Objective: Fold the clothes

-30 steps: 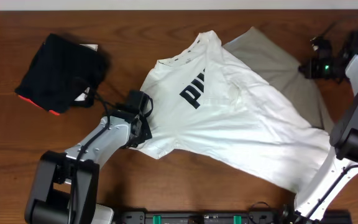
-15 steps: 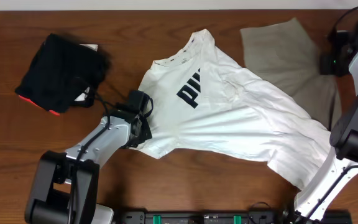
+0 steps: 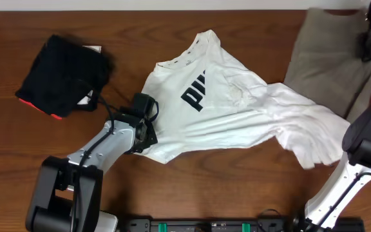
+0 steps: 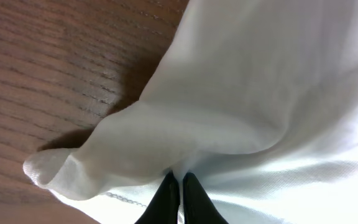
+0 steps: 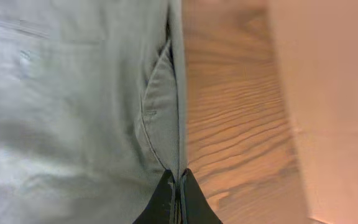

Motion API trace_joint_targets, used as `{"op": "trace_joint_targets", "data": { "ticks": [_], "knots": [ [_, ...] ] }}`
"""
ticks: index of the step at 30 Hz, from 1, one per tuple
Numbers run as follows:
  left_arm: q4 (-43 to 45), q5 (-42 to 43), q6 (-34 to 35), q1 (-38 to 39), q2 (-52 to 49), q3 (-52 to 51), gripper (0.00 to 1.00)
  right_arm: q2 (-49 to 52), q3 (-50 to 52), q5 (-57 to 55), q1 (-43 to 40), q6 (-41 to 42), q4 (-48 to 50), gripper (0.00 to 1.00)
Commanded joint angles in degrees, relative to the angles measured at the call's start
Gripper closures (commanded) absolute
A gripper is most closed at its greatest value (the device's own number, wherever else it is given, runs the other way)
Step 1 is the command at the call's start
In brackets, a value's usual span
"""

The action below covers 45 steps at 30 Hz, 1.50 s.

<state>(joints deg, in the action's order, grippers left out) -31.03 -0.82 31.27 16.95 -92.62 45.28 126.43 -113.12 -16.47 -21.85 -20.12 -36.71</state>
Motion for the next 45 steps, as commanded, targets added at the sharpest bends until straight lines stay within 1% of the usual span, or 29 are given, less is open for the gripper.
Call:
{"op": "trace_joint_targets", "data": {
  "ticks": [1,9,12,15,19,22,24,25,28,29,31,33,36,38,39,40,41,42,43,45],
  "knots": [
    [-1.0,-3.0,-0.2,-0.5,-2.2,-2.8,0.94,-0.2,-3.8,-5.3,-1.0,-1.4,0.3,0.99],
    [-1.0,-3.2,-0.2,-0.5,-2.2,-2.8,0.94,-0.2,-11.9,-10.3,-1.4,-1.1,-4.7,0.99],
    [-1.0,-3.2,-0.2,-0.5,-2.2,-2.8,0.94,-0.2,-17.1,-10.2,-1.6,1.0,-8.0,0.99],
    [-1.0,-3.2,-0.2,-0.5,-2.2,-2.8,0.94,-0.2,-22.6,-8.7,-1.6,1.2,-11.0,0.99],
    [-1.0,-3.2,-0.2,-0.5,-2.2,-2.8,0.94,-0.2,-25.8,-8.1,-2.4,1.2,-12.2,0.99],
    [-1.0,-3.2,-0.2,-0.5,-2.2,-2.8,0.94,-0.2,-25.7,-3.7,-3.8,1.2,-13.2,0.99],
    [-1.0,-3.3,-0.2,-0.5,-2.2,-2.8,0.94,-0.1,-25.2,2.1,-5.2,1.3,-13.9,0.89],
    [-1.0,-3.3,-0.2,-0.5,-2.2,-2.8,0.94,-0.1,-24.7,4.4,-5.9,1.7,-14.0,0.89],
    [-1.0,-3.3,-0.2,-0.5,-2.2,-2.8,0.94,-0.1,-23.5,6.0,-7.6,2.8,-13.7,0.9],
    [-1.0,-3.3,-0.2,-0.5,-2.2,-2.8,0.94,-0.1,-23.2,6.5,-8.1,2.8,-13.7,0.85],
    [-1.0,-3.3,-0.2,-0.5,-2.2,-2.8,0.94,-0.1,-23.1,7.6,-8.9,3.9,-14.1,0.4],
    [-1.0,-3.3,-0.2,-0.5,-2.2,-2.8,0.94,-0.4,-23.1,11.4,-9.1,4.0,-15.1,0.39],
    [-0.8,-3.3,-0.2,-0.5,-2.2,-2.8,0.94,-0.8,-23.1,21.2,-8.6,4.0,-17.7,0.43],
    [-0.5,-3.3,-0.2,-0.5,-2.2,-2.8,0.94,-0.7,-23.1,27.8,-7.9,4.1,-20.7,0.44],
    [-0.5,-3.3,-0.2,-0.5,-2.2,-2.8,0.94,-0.6,-23.0,30.8,-7.5,5.0,-22.3,0.47],
    [-0.5,-3.3,-0.2,-0.5,-2.2,-2.8,0.94,-0.4,-22.7,33.0,-6.9,6.5,-23.8,0.56],
    [-0.5,-3.3,-0.2,-0.5,-2.2,-2.8,0.94,-0.3,-22.4,34.2,-6.4,7.9,-25.0,0.63],
    [-0.5,-3.3,-0.2,-0.5,-2.2,-2.8,0.94,-0.1,-22.1,35.1,-5.9,9.0,-26.0,0.73],
    [-0.6,-3.3,-0.2,-0.5,-2.2,-2.8,0.94,0.1,-21.2,35.8,-5.2,9.9,-27.1,0.79],
    [-0.6,-3.3,-0.2,-0.5,-2.2,-2.8,0.94,0.2,-18.3,36.0,-3.9,10.0,-27.4,0.85]
  ]
}}
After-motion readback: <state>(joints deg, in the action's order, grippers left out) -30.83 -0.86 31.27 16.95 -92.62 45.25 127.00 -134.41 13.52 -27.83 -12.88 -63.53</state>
